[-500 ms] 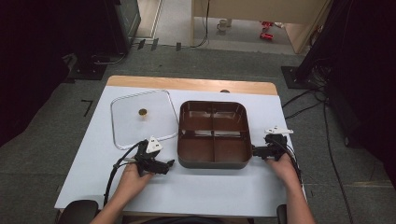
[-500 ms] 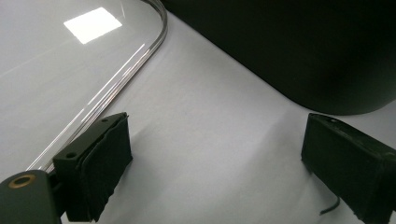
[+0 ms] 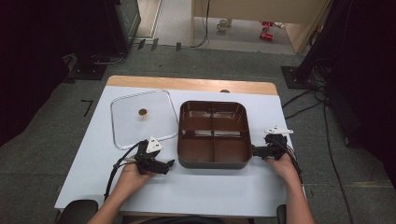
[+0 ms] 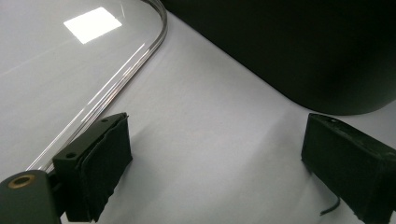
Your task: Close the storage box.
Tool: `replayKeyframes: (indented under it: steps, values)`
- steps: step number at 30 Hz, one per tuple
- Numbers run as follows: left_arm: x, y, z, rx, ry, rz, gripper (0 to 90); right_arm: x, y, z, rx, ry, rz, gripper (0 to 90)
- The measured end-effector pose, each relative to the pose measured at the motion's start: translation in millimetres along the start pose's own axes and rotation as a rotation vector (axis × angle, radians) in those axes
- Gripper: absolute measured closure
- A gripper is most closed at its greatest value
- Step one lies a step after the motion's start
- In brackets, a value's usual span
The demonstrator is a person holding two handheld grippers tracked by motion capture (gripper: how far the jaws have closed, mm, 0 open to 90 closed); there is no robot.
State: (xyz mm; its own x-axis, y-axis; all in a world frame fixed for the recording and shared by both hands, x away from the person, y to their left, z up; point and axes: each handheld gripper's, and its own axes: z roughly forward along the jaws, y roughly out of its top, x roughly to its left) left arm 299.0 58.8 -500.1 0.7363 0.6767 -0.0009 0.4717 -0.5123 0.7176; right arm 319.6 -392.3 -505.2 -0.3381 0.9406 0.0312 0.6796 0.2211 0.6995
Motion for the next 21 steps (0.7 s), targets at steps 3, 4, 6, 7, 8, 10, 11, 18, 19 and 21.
replayKeyframes:
  steps: [3,4,6,7,8,10,11,18,19,21]
  values:
    - [-0.1,0.0,0.0,0.000,0.001,0.000,8.2,-0.1,0.0,0.0,0.001,-0.001,-0.001,0.0]
    - [-0.1,0.0,0.0,0.000,0.001,0.001,8.2,-0.1,0.0,0.0,0.001,-0.001,-0.001,0.0]
    - [-0.1,0.0,0.0,0.000,0.001,0.001,8.2,0.0,0.0,0.0,0.000,-0.001,-0.001,0.0]
    - [0.0,0.0,0.0,0.000,0.000,0.001,8.2,0.1,0.0,0.0,0.000,0.000,0.000,0.0]
    - [0.0,0.0,0.0,0.000,0.000,0.001,8.2,0.0,0.0,0.0,0.000,-0.001,0.000,0.0]
    - [-0.1,0.0,0.0,0.000,0.001,0.001,8.2,0.0,0.0,0.0,0.000,-0.001,0.000,0.0]
    - [-0.2,0.1,0.0,0.001,0.002,-0.001,8.2,0.0,0.0,-0.1,0.001,0.000,0.000,0.0]
    - [-2.8,2.0,-0.1,0.016,0.022,-0.023,8.4,0.0,0.0,0.0,0.000,-0.001,0.000,0.0]
    - [-3.3,2.8,-0.1,0.022,0.025,-0.025,8.4,0.0,0.0,0.0,0.000,-0.001,-0.001,0.0]
    - [-3.3,3.6,-0.1,0.028,0.026,-0.025,8.4,0.1,0.0,0.1,-0.001,-0.001,0.000,0.0]
